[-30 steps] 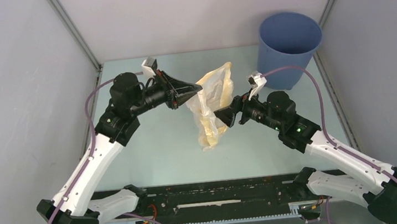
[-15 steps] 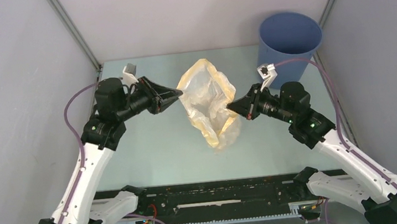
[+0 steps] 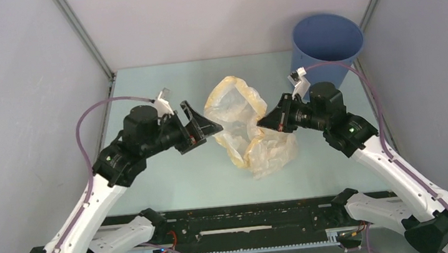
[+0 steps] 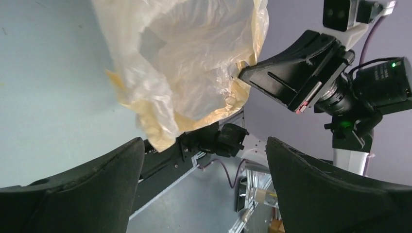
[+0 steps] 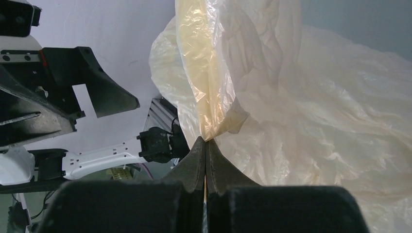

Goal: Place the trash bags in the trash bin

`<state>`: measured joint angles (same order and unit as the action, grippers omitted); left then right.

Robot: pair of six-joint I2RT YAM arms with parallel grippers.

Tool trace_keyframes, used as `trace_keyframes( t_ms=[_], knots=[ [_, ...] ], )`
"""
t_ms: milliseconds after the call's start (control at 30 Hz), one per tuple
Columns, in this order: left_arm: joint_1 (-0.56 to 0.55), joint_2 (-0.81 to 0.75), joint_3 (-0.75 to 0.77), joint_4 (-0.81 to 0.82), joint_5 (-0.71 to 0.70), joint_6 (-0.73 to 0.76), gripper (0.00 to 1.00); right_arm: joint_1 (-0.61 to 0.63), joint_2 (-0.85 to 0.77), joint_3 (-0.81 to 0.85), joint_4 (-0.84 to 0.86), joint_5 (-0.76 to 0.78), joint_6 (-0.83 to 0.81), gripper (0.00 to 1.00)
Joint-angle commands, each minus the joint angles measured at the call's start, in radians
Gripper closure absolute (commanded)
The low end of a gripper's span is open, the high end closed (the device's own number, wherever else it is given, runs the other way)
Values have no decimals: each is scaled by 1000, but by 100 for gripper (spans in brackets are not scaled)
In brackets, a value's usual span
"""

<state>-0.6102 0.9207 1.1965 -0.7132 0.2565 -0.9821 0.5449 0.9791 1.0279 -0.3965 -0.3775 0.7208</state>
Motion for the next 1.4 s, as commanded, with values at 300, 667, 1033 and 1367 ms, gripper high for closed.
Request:
trace_keyframes(
  t_ms=[300,667,1033,1367],
  knots=[
    [-11,63,-33,15,-166,44,0,-30,-28,54,-79,-97,6,100],
    [56,98,-290,400,190,-91,19,-83,-48,53,-122,-176,19,100],
    [66,102,-232,363,224,-152,100,-63,10,41,-237,15,-81,49],
    [66,37,-295,484,181,-337,100,14,-16,-72,-147,73,-68,25]
  ],
)
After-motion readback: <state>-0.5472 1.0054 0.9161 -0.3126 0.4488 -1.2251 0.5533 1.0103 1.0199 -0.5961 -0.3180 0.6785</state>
